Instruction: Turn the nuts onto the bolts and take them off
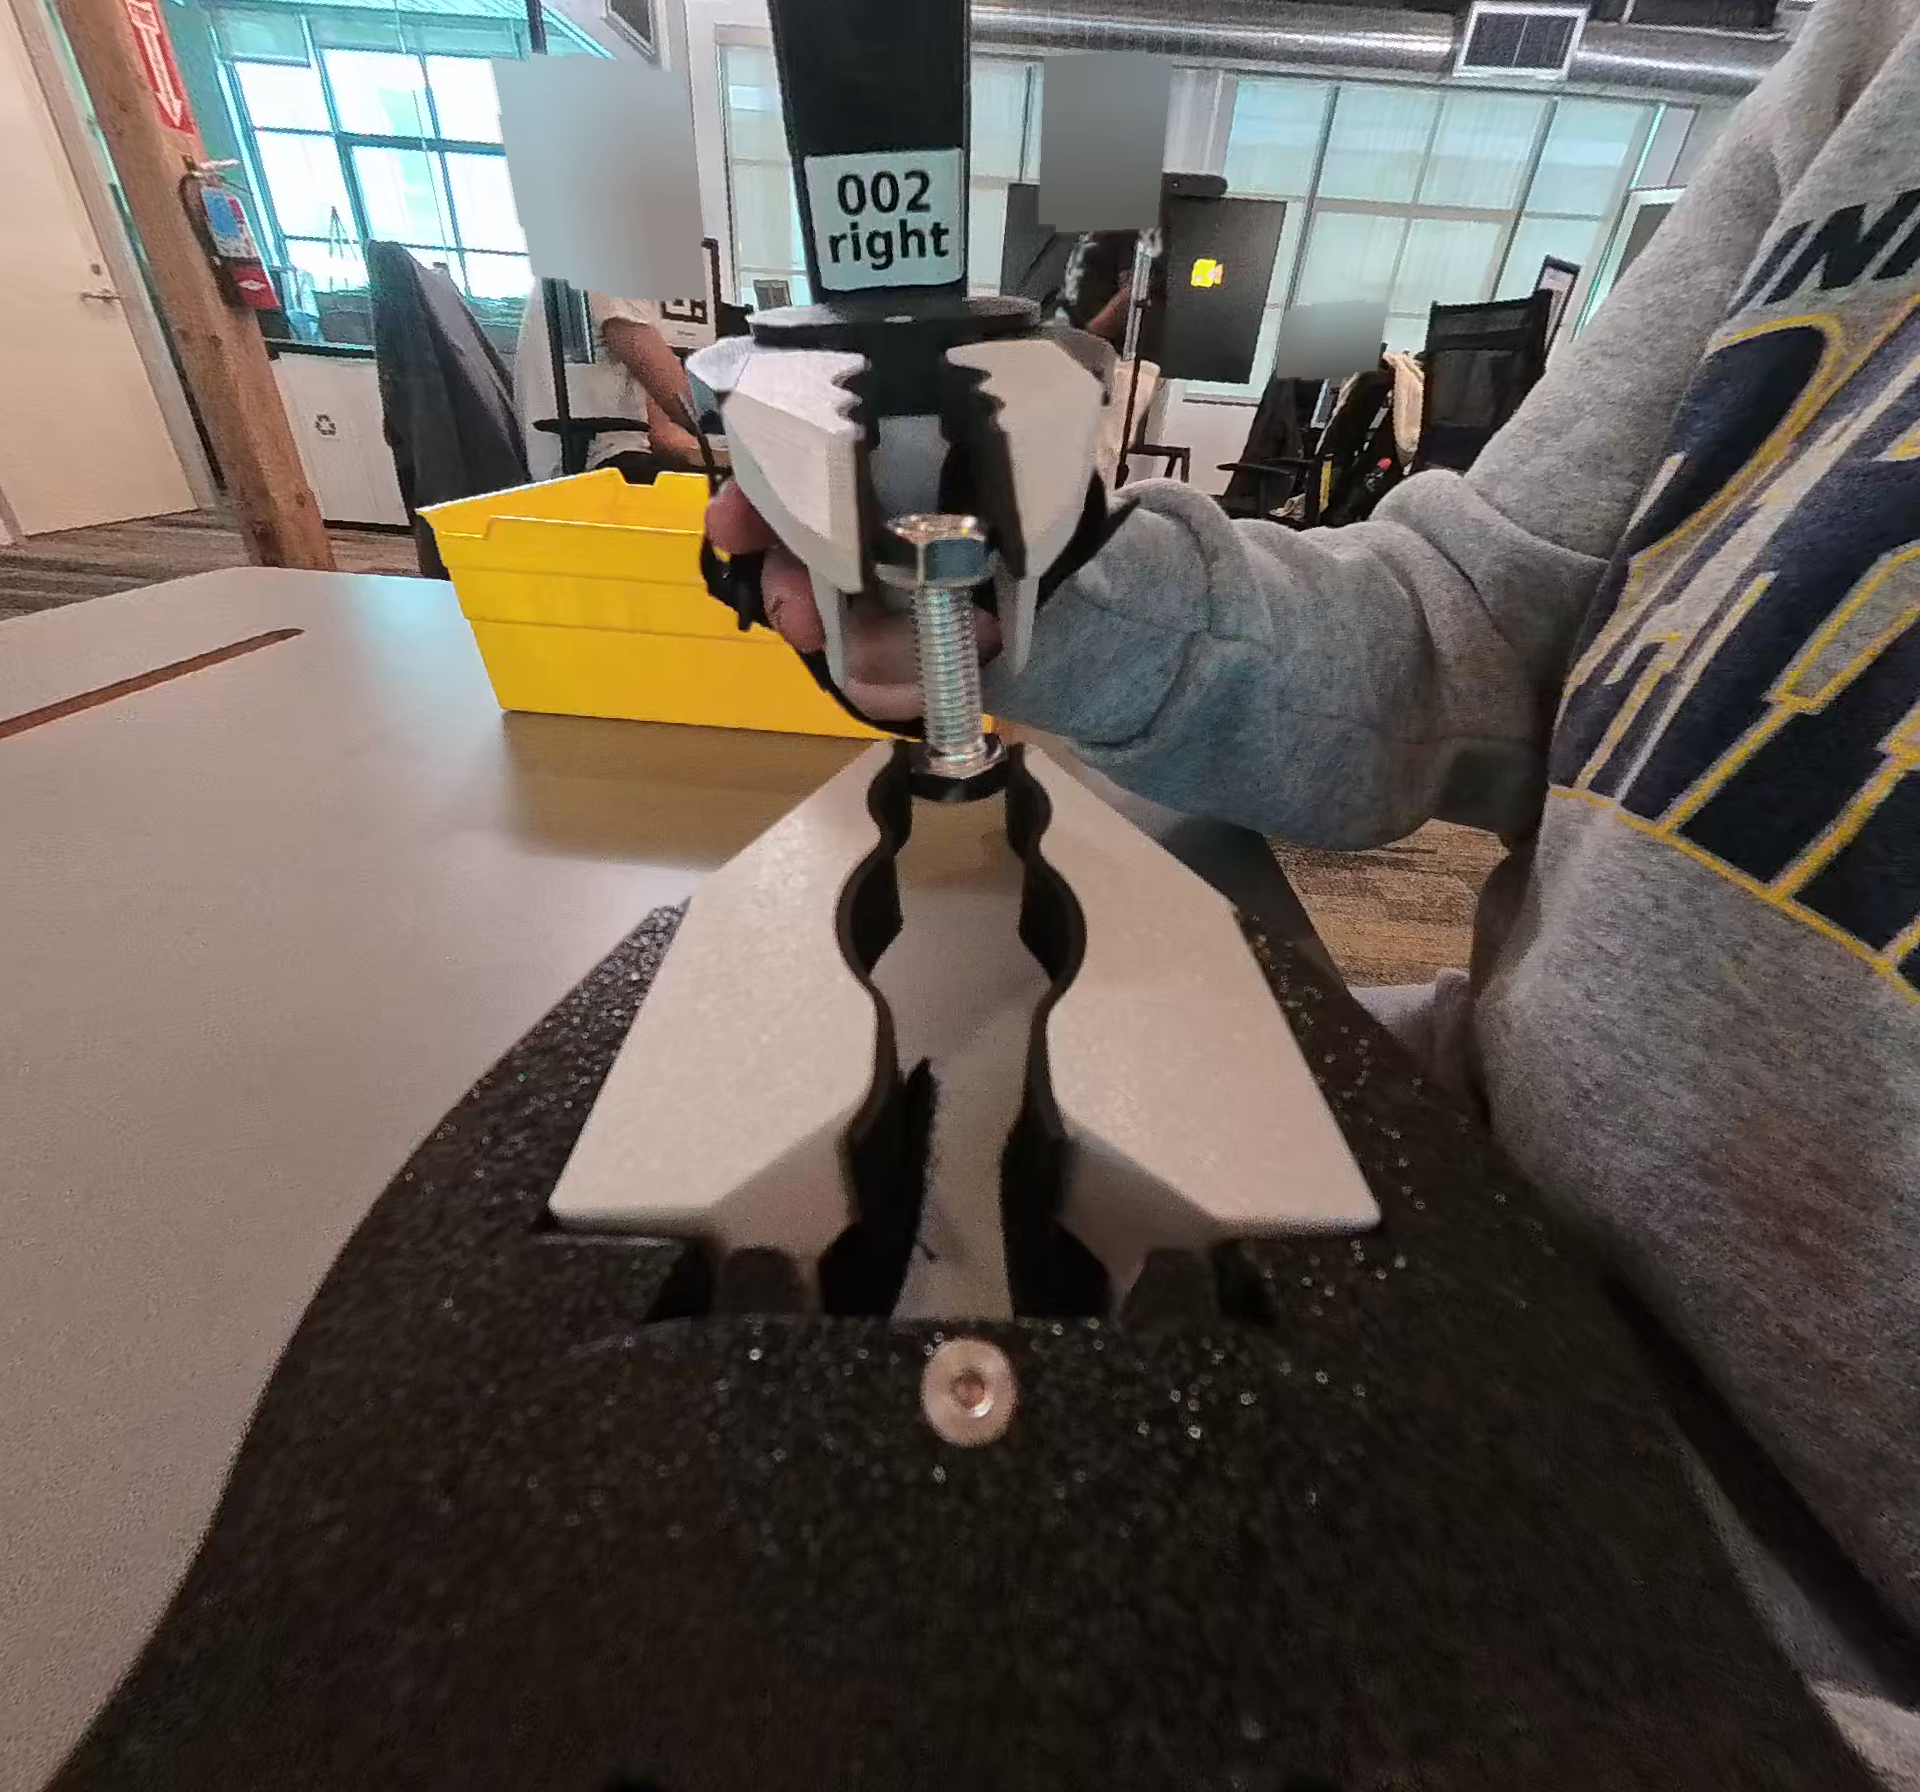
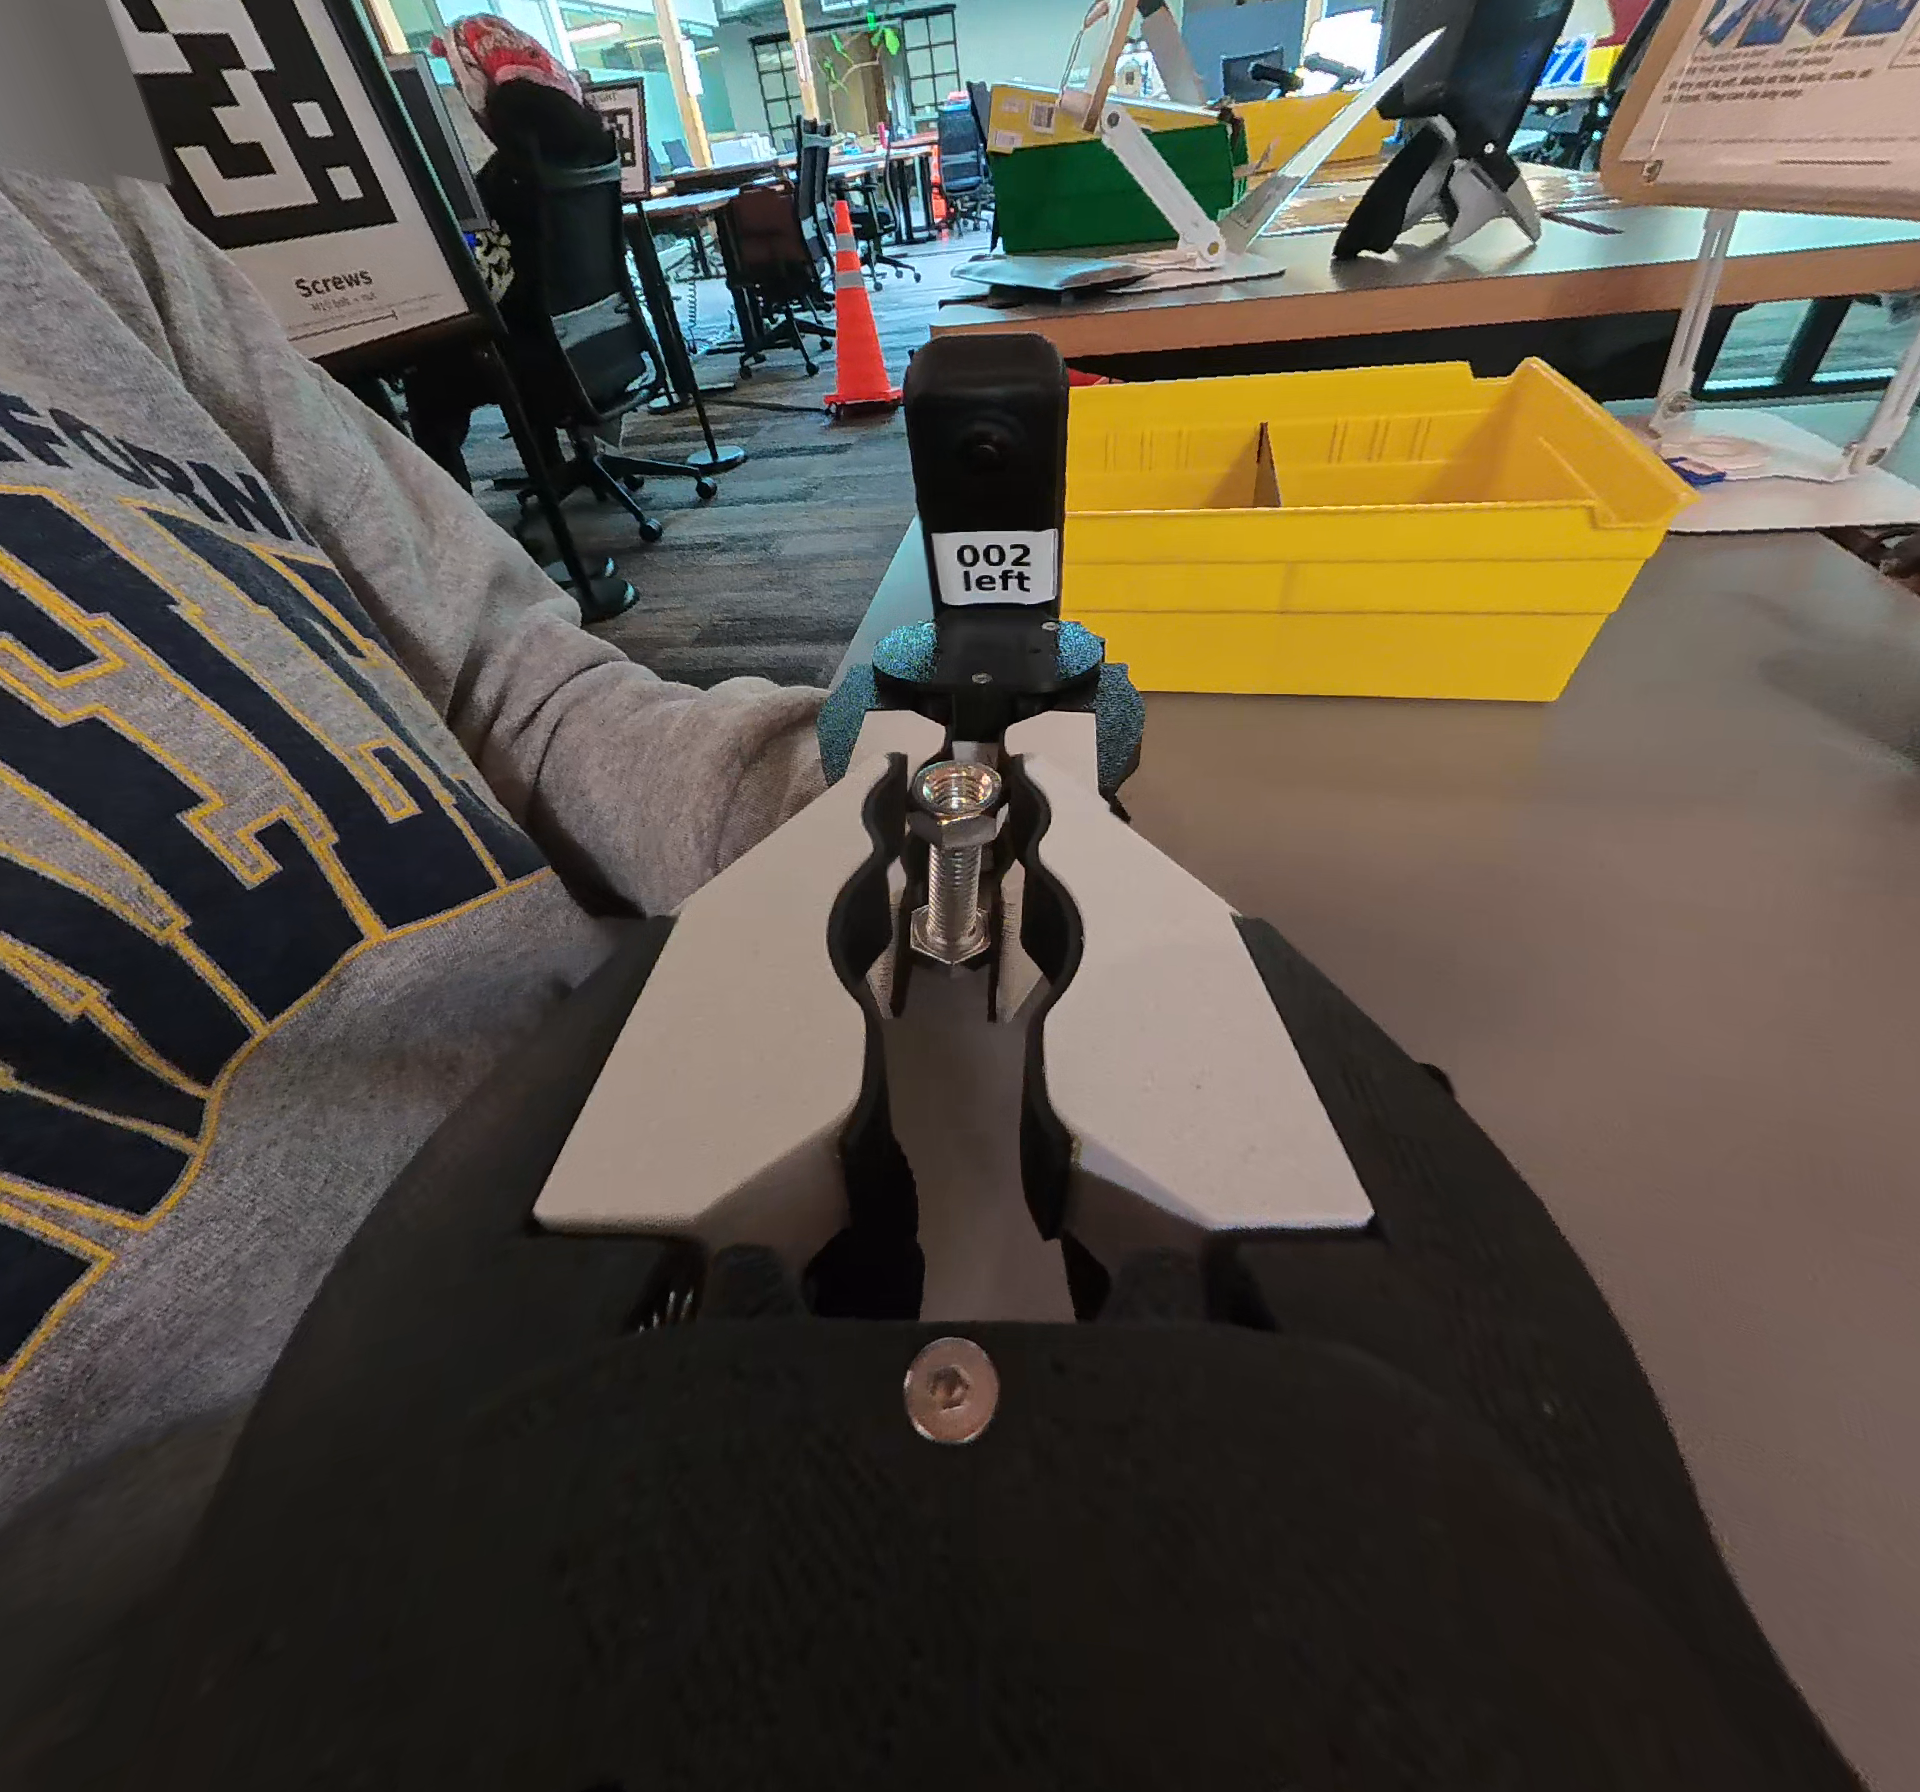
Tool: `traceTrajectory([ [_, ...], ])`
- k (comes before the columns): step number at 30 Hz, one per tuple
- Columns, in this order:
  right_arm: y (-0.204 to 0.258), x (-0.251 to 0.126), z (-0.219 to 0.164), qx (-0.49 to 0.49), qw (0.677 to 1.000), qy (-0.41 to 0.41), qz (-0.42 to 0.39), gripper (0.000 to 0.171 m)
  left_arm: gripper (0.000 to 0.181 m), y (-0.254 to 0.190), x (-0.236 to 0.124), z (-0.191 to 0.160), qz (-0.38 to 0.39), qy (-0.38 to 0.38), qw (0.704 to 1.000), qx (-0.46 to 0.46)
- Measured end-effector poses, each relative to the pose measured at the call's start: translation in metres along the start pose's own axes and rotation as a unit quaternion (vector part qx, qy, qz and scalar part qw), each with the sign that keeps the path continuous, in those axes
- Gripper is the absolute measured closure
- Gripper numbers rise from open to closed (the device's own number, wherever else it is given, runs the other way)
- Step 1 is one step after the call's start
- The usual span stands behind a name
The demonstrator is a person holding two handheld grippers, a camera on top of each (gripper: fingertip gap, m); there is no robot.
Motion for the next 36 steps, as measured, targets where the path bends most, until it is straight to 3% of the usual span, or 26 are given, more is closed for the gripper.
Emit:
traceTrajectory([
  [6, 0.008, -0.002, -0.001, 0.011, 0.994, 0.006, 0.109, 0.154, 0.166, -0.010, 0.004, 0.000, -0.114, -0.012, 0.992, -0.046],
  [8, 0.005, 0.000, -0.001, 0.028, 0.994, 0.004, 0.109, 0.154, 0.166, -0.009, 0.004, 0.000, -0.105, -0.012, 0.993, -0.048],
  [16, 0.002, 0.013, -0.009, 0.049, 0.992, 0.005, -0.120, 0.154, 0.166, 0.006, 0.003, -0.004, 0.051, 0.022, 0.998, -0.028],
  [20, 0.015, 0.022, -0.016, 0.009, 0.973, 0.015, -0.229, 0.155, 0.166, 0.008, 0.006, -0.006, 0.098, 0.045, 0.994, -0.012],
  [24, 0.018, 0.016, -0.015, 0.010, 0.962, 0.001, -0.274, 0.154, 0.166, 0.008, 0.007, -0.006, 0.104, 0.049, 0.993, -0.013],
  [29, 0.019, 0.012, -0.015, 0.002, 0.964, -0.002, -0.266, 0.155, 0.166, 0.008, 0.008, -0.007, 0.093, 0.053, 0.994, -0.014],
  [36, 0.013, -0.012, -0.013, 0.010, 0.985, -0.027, -0.172, 0.155, 0.166, 0.003, 0.003, -0.003, 0.029, 0.020, 0.999, -0.032],
])
Point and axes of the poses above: each gripper's, where its closed fingertips meet, x out along the fingers, z out of its top, y = z × x across the jaws, the point moved 8 cm from there along -x, back along the fingers, and after that the axes turned 12 degrees about -z, right-handed, at the moved point
